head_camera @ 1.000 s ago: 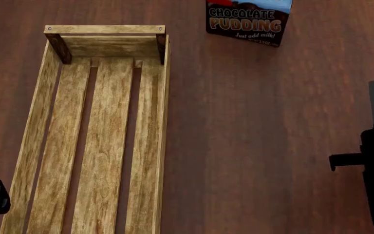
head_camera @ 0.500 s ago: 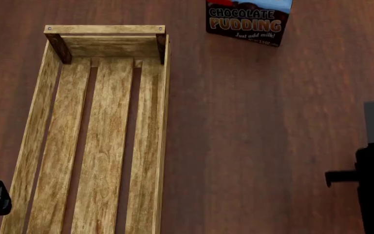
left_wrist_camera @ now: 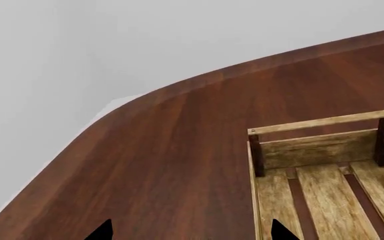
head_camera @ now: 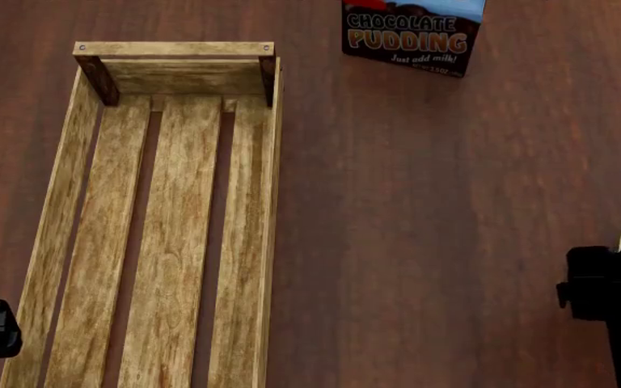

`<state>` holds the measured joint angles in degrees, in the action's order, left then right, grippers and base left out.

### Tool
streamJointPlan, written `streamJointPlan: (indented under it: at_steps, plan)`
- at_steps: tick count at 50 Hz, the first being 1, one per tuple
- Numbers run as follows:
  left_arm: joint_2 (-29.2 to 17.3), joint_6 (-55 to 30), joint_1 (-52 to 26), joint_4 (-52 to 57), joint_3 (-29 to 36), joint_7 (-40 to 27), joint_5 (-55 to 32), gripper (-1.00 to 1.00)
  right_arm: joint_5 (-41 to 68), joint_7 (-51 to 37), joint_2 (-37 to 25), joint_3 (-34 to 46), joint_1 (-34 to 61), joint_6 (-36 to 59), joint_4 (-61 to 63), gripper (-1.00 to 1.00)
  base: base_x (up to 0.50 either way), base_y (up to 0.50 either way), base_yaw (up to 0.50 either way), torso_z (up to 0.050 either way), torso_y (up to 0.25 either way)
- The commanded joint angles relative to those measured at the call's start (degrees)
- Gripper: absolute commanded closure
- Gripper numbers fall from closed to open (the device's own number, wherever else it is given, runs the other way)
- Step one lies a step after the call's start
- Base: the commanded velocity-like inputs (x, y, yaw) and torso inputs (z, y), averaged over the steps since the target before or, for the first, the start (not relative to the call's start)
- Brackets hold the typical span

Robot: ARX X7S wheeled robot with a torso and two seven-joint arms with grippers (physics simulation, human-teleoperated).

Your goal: Stack the left bowl on the right bowl and place them in the tray.

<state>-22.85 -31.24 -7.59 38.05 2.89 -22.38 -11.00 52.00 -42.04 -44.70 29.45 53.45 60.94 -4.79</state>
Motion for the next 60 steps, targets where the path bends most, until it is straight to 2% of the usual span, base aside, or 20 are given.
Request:
streamJointPlan:
  at_steps: [1,32,60]
  plan:
    - [-0.13,0.04,0.11,0.25,-0.13,-0.11,-0.3,-1.0,0.72,-0.92,-0.27,-0.64,0.55,0.79,1.75,-1.0,0.0,0.0,0.0,0.0,0.0]
    - [-0.49,-0.05,0.28,0.74,-0.14,-0.52,-0.77,-1.0,1.38,-1.25,0.14,-0.85,2.71,1.58,3.86,-1.0,0.0,0.0,0.0,0.0,0.0]
    - [-0.97,0.48,0.41,0.5,0.16,-0.57,-0.94,-1.0,-0.29,2.07,2.69,0.38,-0.2,-3.98,-0.32,-1.0,0.0,0.0,0.0,0.0,0.0]
